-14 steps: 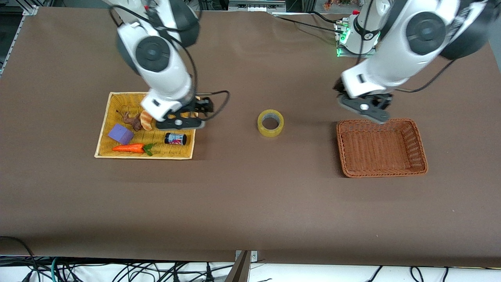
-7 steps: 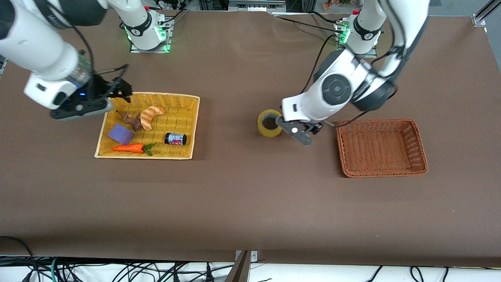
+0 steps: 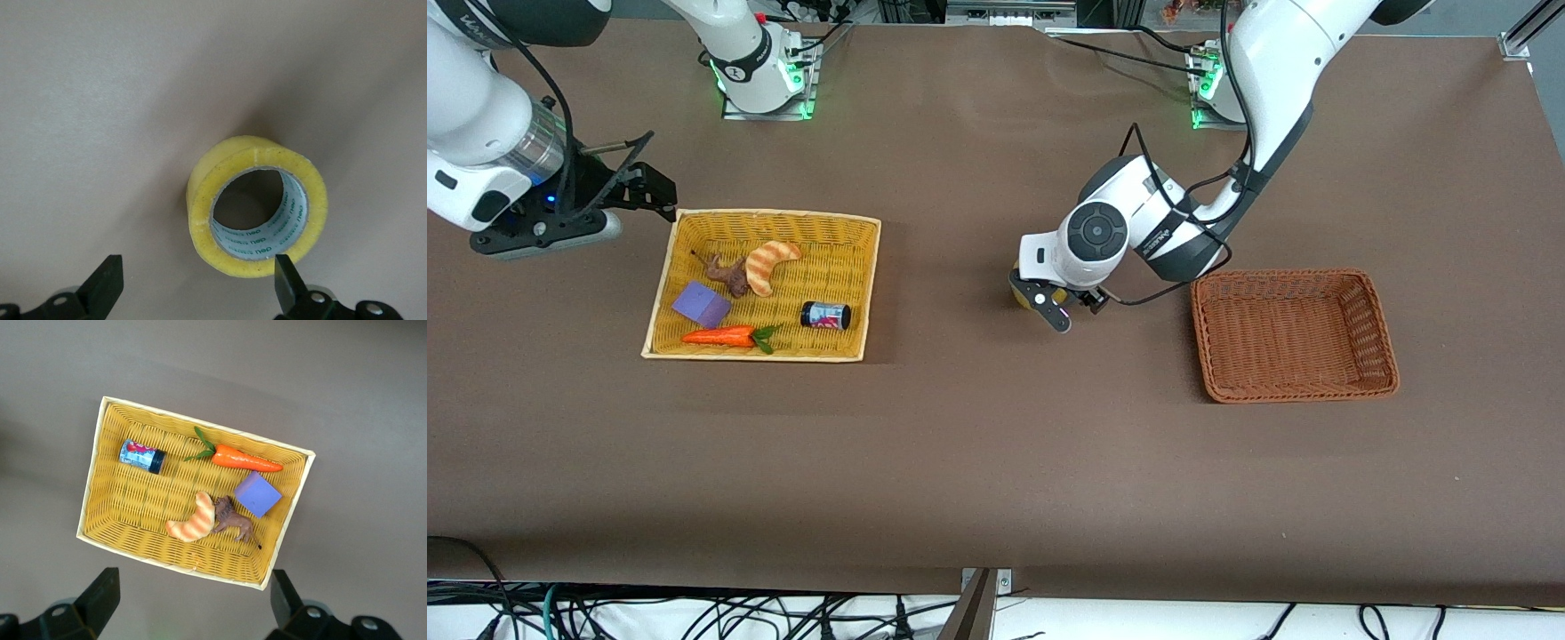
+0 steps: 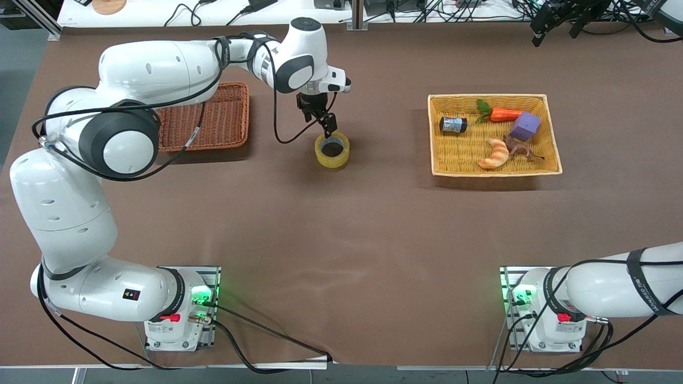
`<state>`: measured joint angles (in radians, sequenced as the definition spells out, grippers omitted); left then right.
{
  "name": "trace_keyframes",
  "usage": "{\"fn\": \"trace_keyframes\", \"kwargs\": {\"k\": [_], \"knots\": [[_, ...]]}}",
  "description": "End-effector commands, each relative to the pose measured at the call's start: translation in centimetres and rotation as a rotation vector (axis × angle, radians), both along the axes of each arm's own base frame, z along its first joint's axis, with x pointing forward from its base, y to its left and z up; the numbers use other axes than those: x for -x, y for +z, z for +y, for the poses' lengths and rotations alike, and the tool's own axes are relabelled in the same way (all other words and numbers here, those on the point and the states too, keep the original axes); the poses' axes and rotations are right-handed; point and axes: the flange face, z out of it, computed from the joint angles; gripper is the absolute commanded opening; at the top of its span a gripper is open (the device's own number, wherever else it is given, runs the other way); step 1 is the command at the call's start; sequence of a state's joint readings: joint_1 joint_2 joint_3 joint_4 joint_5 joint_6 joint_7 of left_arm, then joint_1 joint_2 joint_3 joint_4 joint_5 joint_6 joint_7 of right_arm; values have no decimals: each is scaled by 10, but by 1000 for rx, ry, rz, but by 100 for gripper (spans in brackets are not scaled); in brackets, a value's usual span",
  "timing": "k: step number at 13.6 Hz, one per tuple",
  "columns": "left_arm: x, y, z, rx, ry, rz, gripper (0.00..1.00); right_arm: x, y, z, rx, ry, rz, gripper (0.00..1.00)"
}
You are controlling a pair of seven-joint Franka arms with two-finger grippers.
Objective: Transfer tape with both arms
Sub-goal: 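Grasp the tape roll with the left gripper while the right gripper withdraws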
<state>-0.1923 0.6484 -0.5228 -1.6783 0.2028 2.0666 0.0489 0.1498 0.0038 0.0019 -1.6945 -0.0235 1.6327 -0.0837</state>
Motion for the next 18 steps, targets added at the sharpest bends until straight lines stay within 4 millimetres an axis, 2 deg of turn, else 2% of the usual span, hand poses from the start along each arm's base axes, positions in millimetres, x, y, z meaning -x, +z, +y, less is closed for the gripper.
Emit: {"fn": "trace_keyframes", "kwargs": {"k": [1, 4, 5, 6, 8, 9, 10, 11, 13, 15, 16, 18], "knots": [[-2, -10, -5, -12, -47, -39, 100, 3, 3, -12, -22, -11, -4, 100], [8, -40, -19, -10, -101, -64, 100, 3, 3, -13, -24, -14, -4, 100], [9, -50, -22, 0, -124, -94, 100, 2, 3, -21, -25, -14, -4, 100], [12, -57, -23, 3, -131, -112, 100, 1, 3, -29, -26, -5, -3, 100], [23, -67, -28, -18, -86, -131, 100, 0, 3, -35, -27, 0, -3, 100], [23, -67, -28, -33, -111, -162, 99, 0, 4, -36, -27, -3, -5, 100], [23, -68, -28, -46, -145, -188, 54, 0, 4, -37, -27, -6, -5, 100], [26, -70, -31, -50, -124, -184, 21, -1, 1, -35, -27, -5, -2, 100], [32, -74, -31, -66, -81, -175, 13, -2, 3, -34, -50, -6, -3, 100], [28, -72, -26, -70, -83, -174, 11, -2, 4, -39, -53, 9, -3, 100], [26, -65, -25, -76, -80, -177, 8, -3, 5, -45, -55, 1, -5, 100], [24, -37, -25, -114, -73, -171, 6, -3, 4, -46, -56, -1, -3, 100]]}}
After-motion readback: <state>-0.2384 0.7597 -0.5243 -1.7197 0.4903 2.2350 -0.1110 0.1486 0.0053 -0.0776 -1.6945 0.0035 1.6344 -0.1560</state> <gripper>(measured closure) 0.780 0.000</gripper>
